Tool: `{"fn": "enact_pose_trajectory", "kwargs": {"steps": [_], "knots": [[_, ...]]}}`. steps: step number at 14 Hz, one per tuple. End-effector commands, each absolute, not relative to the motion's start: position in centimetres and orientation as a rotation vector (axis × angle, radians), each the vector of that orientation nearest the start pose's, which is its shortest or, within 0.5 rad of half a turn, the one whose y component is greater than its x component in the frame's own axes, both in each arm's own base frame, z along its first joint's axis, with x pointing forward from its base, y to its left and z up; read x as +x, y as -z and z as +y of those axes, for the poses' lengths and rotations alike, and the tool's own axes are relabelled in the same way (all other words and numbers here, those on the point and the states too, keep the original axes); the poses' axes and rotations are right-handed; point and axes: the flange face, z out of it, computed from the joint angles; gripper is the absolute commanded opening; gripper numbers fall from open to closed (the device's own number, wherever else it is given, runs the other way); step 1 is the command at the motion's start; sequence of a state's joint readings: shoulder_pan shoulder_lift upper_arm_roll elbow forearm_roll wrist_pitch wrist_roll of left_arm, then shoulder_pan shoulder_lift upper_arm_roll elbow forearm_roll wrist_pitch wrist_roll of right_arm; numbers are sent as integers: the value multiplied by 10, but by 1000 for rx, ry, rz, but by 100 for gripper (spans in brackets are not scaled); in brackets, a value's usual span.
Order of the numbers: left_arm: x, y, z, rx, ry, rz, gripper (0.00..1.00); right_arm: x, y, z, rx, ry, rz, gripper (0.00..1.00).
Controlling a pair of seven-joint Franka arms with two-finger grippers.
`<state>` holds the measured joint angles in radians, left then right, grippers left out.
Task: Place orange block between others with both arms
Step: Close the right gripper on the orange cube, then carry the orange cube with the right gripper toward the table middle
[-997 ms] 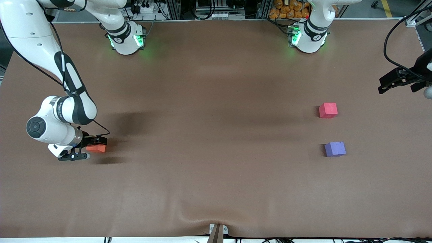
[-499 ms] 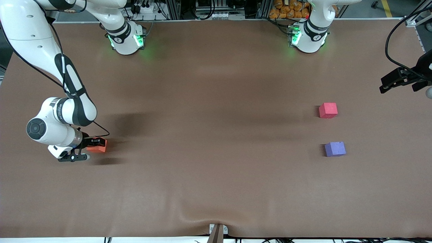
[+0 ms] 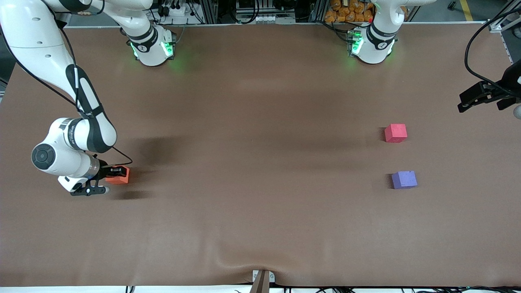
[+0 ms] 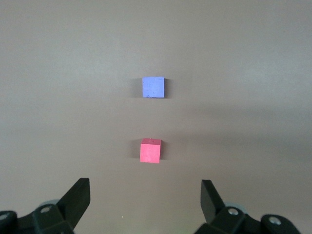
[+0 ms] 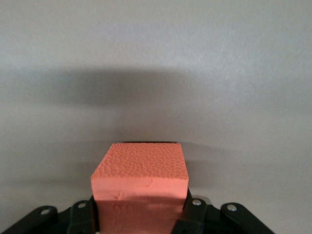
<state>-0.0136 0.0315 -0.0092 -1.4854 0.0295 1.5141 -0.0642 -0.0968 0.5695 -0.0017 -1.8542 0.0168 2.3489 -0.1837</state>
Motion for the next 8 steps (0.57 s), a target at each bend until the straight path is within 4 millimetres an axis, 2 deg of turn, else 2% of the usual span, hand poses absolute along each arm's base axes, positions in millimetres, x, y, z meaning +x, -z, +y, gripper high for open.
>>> {"fn": "enact_pose_trajectory", "kwargs": {"steps": [1, 4, 6, 8], "knots": [[554, -648, -9, -3129, -7, -42, 100, 637, -260, -44, -3121, -29, -168, 0], [554, -647, -9, -3129, -9, -42, 100, 635, -298, -4, -3111, -45, -241, 0], [554, -648, -9, -3129, -7, -42, 100, 632, -317, 9, -3103, -47, -267, 0], [554, -649, -9, -3129, -4, -45, 100, 631, -330, 41, -3090, -62, -335, 0]]}}
